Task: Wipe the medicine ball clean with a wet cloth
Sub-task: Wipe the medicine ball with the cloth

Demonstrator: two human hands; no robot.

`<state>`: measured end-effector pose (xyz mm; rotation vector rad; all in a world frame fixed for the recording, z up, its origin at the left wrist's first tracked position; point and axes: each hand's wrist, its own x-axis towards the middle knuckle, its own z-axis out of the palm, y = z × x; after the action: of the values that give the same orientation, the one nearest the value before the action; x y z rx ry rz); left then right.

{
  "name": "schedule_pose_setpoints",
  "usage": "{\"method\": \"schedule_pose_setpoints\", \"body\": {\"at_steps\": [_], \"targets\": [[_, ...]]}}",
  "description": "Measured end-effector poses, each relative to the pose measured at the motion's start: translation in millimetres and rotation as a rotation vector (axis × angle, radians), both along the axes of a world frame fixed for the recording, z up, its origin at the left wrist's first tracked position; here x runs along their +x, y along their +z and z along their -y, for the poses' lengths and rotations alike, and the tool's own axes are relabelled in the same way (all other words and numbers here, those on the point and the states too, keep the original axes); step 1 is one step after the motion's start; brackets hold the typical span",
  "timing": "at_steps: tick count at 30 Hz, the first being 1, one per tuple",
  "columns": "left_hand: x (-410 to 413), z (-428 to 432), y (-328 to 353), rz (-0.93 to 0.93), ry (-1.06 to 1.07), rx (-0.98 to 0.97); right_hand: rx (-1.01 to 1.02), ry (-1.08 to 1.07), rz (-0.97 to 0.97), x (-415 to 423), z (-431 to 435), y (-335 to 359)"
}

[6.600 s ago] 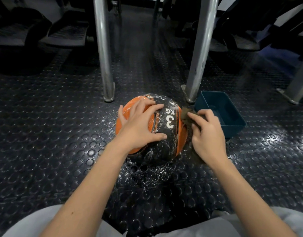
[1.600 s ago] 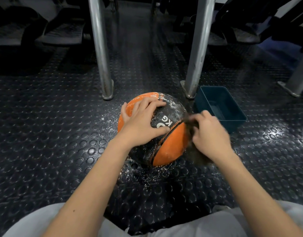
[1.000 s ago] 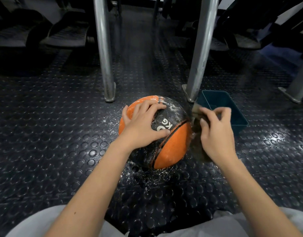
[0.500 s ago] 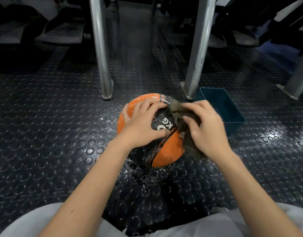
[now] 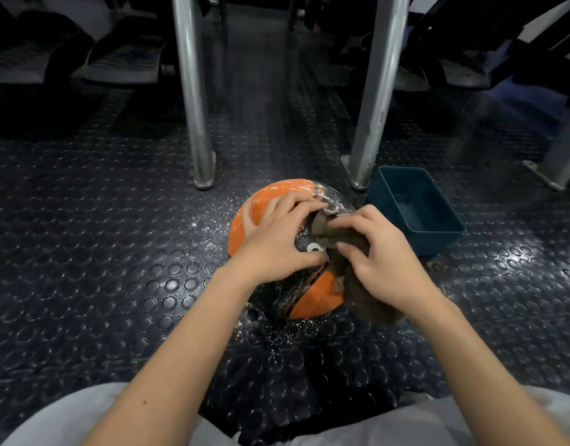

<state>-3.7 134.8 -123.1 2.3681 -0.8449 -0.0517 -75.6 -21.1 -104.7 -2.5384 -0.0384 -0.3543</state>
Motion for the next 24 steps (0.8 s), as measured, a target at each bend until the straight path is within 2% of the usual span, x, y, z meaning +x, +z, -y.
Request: {"method": "schedule_pose_setpoints", "body": {"at_steps": [3, 6, 10, 12, 15, 18, 21, 24], "targets": [[3.5, -3.2, 2.5, -0.033, -0.005, 0.015, -0.043, -0.129, -0.058, 1.6, 13.6, -7.8], [5.1, -3.3, 4.2, -0.048, 0.002, 0.023, 0.036, -0.313, -0.084, 4.7, 17.3, -10.2], [3.5, -3.6, 1.9, -0.037, 0.036, 0.011, -0.031, -0.170, 0.008, -1.0, -13.6, -9.4], [3.9, -5.6, 2.2, -0.048, 0.037, 0.009, -0.066, -0.115, -0.005, -3.1, -17.3, -7.4], [5.1, -6.4, 3.9, -0.076, 0.018, 0.015, -0.100, -0.255, -0.075, 5.0, 4.1, -10.2], [3.9, -2.7, 4.8, -0.069, 0.000, 0.033, -0.025, -0.353, -0.139, 8.8, 17.3, -12.4], [3.5, -1.5, 3.3, -0.053, 0.010, 0.036, -0.051, -0.300, -0.057, 4.8, 1.5, -11.2], [4.6, -6.0, 2.0, -0.044, 0.027, 0.023, 0.041, -0.166, 0.015, -3.6, -19.6, -9.5]]}}
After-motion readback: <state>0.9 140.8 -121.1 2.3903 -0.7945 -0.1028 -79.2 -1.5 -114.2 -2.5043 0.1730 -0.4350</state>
